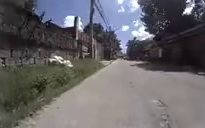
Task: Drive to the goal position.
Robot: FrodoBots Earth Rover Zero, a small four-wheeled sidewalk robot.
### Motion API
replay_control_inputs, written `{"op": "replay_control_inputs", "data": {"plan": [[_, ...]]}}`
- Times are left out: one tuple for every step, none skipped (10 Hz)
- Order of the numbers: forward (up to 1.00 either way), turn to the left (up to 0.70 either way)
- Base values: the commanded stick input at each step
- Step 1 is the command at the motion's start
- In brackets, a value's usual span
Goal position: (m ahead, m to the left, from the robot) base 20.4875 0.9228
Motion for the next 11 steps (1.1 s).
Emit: {"op": "replay_control_inputs", "data": {"plan": [[1.0, -0.39], [1.0, -0.4], [1.0, -0.27], [1.0, -0.02], [1.0, 0.09], [1.0, 0.03], [1.0, 0.02], [1.0, 0.11], [1.0, 0.12], [1.0, 0.01], [1.0, 0.07]]}}
